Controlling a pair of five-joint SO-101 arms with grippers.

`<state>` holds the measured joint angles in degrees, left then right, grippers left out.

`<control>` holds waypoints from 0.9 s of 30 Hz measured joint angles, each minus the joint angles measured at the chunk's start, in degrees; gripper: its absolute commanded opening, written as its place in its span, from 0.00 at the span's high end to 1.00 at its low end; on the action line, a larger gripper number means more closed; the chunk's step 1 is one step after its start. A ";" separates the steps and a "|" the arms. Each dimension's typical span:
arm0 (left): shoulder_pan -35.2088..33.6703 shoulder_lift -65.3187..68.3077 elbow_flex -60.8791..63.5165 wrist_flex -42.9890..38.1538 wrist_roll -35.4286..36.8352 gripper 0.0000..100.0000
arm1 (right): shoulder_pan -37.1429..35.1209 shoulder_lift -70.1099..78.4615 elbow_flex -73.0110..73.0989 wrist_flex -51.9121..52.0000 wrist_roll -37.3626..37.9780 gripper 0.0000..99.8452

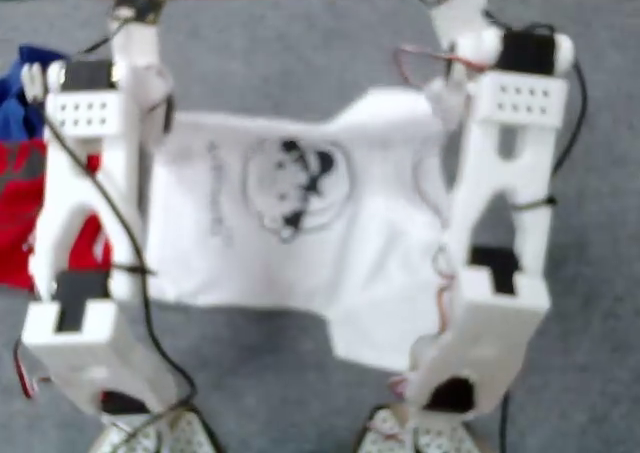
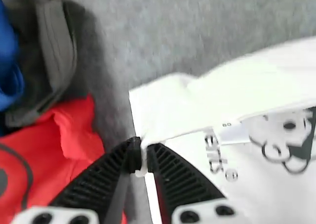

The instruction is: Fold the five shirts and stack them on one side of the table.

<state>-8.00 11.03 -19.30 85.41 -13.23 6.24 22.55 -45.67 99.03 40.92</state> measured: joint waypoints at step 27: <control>-3.52 -33.67 60.75 -7.91 -4.48 0.97 | -1.76 -82.02 106.81 -15.65 10.73 0.99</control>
<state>-11.52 -22.64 41.45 77.49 -17.71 4.48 -59.47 61.14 83.38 51.65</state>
